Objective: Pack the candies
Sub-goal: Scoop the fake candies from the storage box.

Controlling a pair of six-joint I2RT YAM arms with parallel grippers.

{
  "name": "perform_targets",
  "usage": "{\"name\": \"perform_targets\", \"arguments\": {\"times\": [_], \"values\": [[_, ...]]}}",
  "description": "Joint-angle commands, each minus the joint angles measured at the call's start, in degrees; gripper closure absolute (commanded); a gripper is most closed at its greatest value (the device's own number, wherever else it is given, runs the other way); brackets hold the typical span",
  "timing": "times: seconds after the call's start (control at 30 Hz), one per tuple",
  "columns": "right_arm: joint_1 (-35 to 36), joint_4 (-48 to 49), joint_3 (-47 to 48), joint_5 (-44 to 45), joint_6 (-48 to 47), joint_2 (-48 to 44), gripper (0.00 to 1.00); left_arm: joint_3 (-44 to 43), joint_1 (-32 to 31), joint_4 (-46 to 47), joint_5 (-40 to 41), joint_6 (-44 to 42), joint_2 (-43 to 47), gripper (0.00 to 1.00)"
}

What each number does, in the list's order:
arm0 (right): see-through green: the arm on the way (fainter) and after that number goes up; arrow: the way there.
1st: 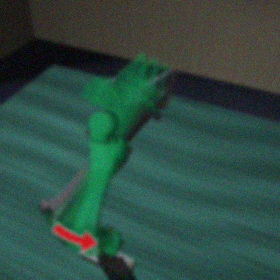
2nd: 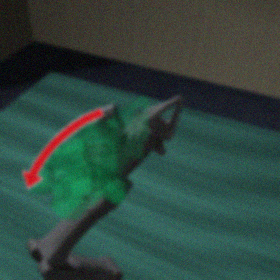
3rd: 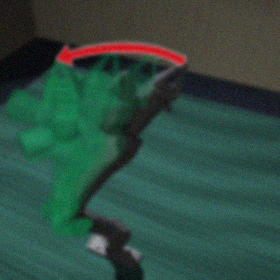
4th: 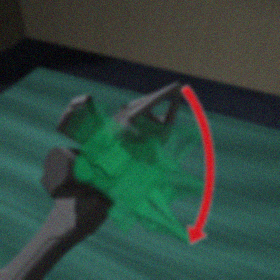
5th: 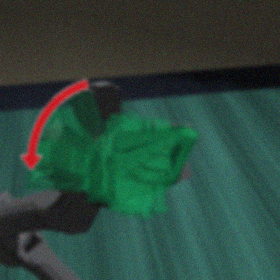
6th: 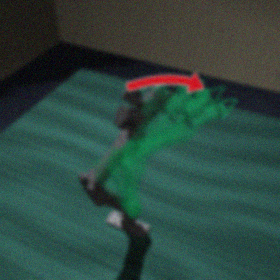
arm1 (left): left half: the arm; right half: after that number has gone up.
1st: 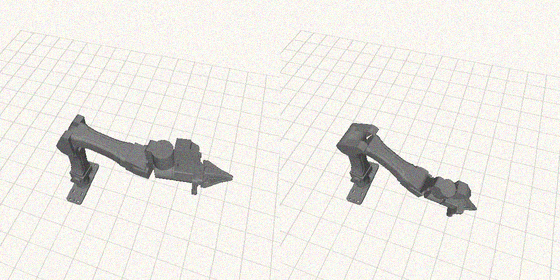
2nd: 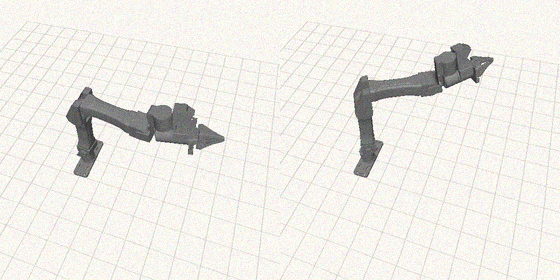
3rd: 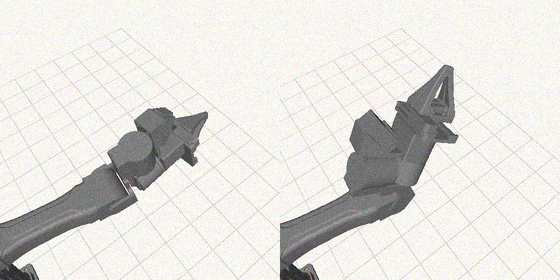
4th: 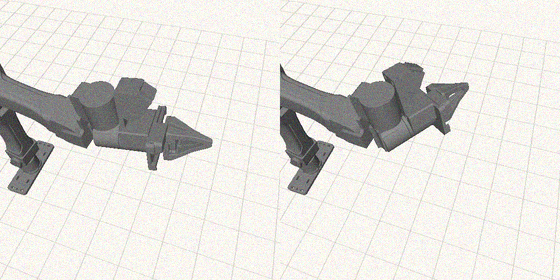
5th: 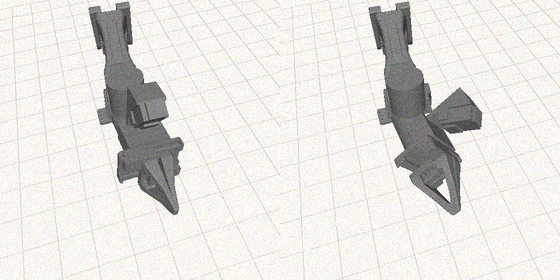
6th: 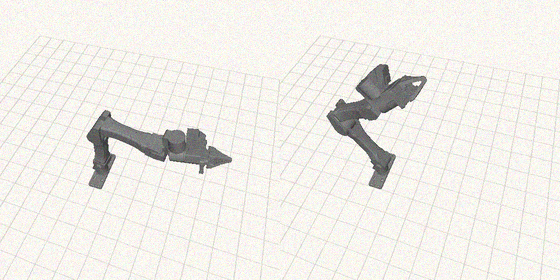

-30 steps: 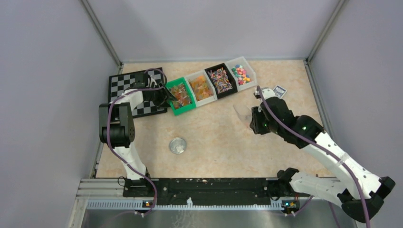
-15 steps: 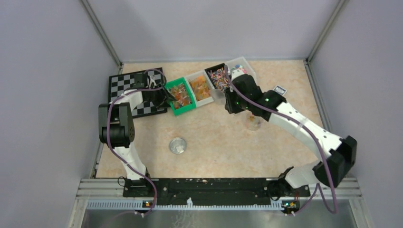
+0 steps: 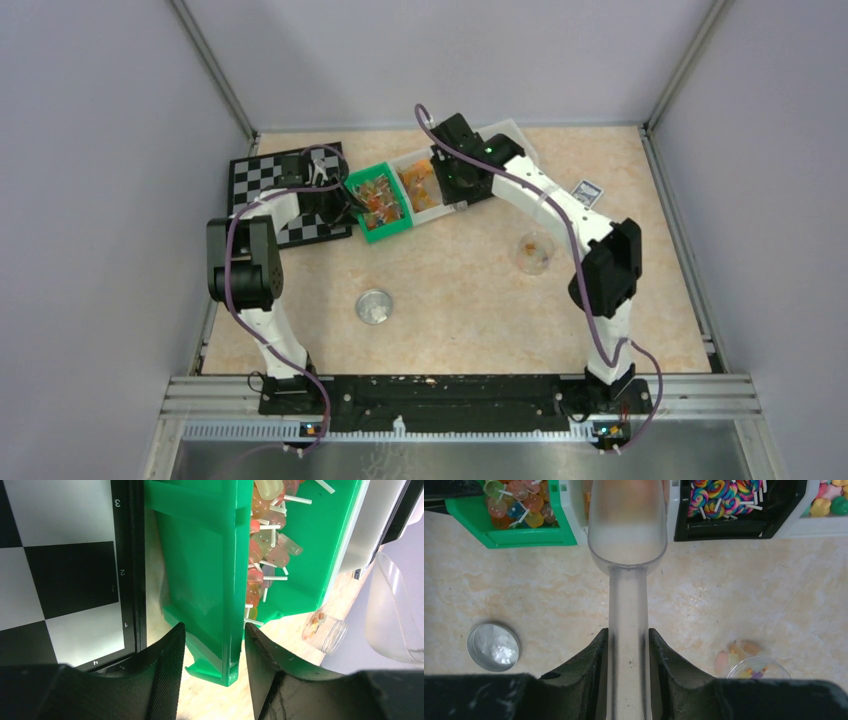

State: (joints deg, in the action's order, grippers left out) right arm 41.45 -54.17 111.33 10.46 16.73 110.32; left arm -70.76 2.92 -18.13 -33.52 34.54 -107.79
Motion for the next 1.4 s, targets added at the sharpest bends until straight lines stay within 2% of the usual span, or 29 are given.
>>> {"name": "perform_targets", "arguments": {"times": [0.0, 0.2, 0.37, 0.6, 0.9, 1.2, 1.37], "values": [[-0.65, -6.53, 9.90, -0.86, 0.43, 5.25, 1.00, -0.06, -0.15, 2.21, -1.25, 0.10, 0.35, 0.49], [-1.38, -11.48, 19.61, -0.84, 0.58, 12.98, 1.00, 0.10, -0.17, 2.13, -1.41, 0.17, 0.48, 0.51], [-2.07, -12.65, 21.32, -0.82, 0.67, 15.74, 1.00, 0.19, -0.20, 1.93, -1.46, 0.04, 0.17, 0.58], [-2.08, -13.75, 22.03, 0.84, 0.33, 16.81, 1.00, -0.57, -0.21, -0.15, -0.20, -0.79, -0.38, 0.58], [-2.08, -20.42, 32.94, 0.40, -0.99, 23.67, 1.00, -0.64, -0.28, -0.49, 0.29, -1.15, -0.17, 0.58], [-2.49, -20.35, 33.30, -2.54, -0.88, 27.13, 1.00, -0.78, -0.54, -0.50, 0.07, -1.15, -0.27, 0.58], [-3.80, -16.48, 34.81, -4.02, 0.03, 30.27, 1.00, -0.64, -0.88, -0.45, 0.25, -1.41, -0.06, 0.58]]}}
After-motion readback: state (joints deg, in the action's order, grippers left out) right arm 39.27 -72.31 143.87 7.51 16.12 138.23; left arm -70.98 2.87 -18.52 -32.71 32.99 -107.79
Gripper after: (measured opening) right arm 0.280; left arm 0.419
